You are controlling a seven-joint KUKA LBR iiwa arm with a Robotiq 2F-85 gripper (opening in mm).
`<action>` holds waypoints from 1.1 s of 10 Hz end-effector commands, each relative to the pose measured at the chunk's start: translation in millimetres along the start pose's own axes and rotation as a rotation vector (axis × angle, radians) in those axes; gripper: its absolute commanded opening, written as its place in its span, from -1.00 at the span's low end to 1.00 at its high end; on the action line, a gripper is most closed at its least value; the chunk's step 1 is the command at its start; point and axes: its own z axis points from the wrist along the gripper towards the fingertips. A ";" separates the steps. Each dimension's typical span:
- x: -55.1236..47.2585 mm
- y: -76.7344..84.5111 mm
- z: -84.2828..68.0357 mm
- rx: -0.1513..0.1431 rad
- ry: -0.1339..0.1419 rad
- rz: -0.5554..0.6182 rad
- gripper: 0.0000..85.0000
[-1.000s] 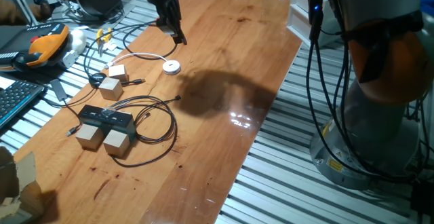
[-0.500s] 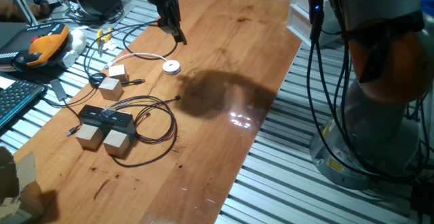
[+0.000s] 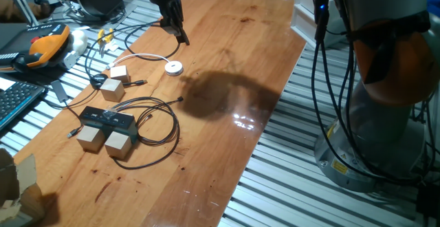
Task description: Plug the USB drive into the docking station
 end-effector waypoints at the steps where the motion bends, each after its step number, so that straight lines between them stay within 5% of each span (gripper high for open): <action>1: 0.1 -0.1 -0.1 0.000 0.000 0.002 -1.00; 11: -0.2 -0.2 -0.6 -0.003 0.012 -0.036 -1.00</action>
